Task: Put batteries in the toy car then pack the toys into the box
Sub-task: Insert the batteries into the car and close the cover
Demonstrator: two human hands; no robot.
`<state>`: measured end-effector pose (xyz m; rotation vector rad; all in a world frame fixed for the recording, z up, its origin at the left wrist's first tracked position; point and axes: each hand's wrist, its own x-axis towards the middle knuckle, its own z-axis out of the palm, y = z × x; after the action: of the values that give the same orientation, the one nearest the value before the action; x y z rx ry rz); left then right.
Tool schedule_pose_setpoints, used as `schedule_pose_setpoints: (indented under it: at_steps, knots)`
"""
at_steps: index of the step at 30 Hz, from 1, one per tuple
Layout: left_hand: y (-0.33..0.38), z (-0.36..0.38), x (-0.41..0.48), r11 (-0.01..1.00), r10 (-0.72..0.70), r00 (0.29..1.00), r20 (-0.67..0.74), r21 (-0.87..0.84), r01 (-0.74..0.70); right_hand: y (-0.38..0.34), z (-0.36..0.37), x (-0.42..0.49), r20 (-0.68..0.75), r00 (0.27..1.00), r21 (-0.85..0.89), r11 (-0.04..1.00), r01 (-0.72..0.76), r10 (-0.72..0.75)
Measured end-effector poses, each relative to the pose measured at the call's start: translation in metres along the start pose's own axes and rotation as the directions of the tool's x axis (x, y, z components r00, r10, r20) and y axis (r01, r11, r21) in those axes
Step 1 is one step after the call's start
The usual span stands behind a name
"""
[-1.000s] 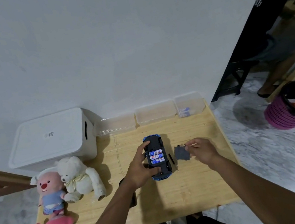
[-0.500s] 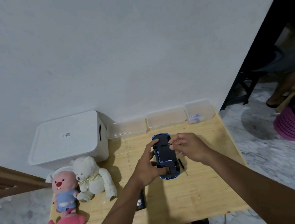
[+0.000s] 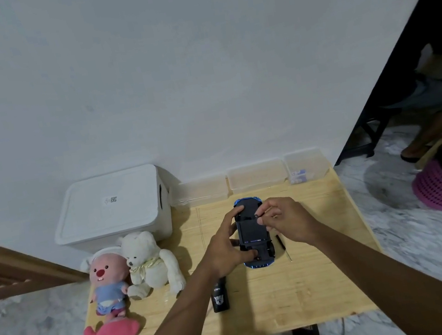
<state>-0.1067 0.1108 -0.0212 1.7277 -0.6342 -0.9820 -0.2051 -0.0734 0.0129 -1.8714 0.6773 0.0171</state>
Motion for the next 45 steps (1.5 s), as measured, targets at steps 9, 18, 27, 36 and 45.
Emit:
schedule_pose_setpoints:
  at_steps: [9, 18, 27, 36, 45]
  knots:
    - [0.002, -0.006, -0.004, 1.000, 0.022, 1.000, 0.023, 0.020, -0.022, -0.004, 0.006, 0.000, -0.016, 1.000, 0.008, 1.000, -0.020, 0.021]
    - [0.001, -0.009, -0.007, 0.999, 0.027, 0.999, 0.035, 0.030, -0.028, -0.006, 0.009, -0.006, -0.014, 0.999, 0.014, 0.999, -0.031, 0.031]
    - [0.002, -0.010, -0.011, 1.000, 0.026, 0.999, 0.028, 0.008, -0.026, -0.008, 0.015, -0.006, -0.095, 0.994, -0.138, 0.990, 0.039, -0.052]
    - [0.010, -0.010, -0.011, 1.000, 0.024, 1.000, 0.016, 0.005, -0.024, -0.006, 0.027, -0.009, -0.272, 0.943, -0.307, 0.946, 0.105, -0.193]
    - [0.013, -0.007, -0.012, 0.999, 0.041, 0.999, 0.014, -0.022, -0.041, 0.004, 0.027, -0.015, -0.339, 0.931, -0.159, 0.984, 0.086, -0.136]
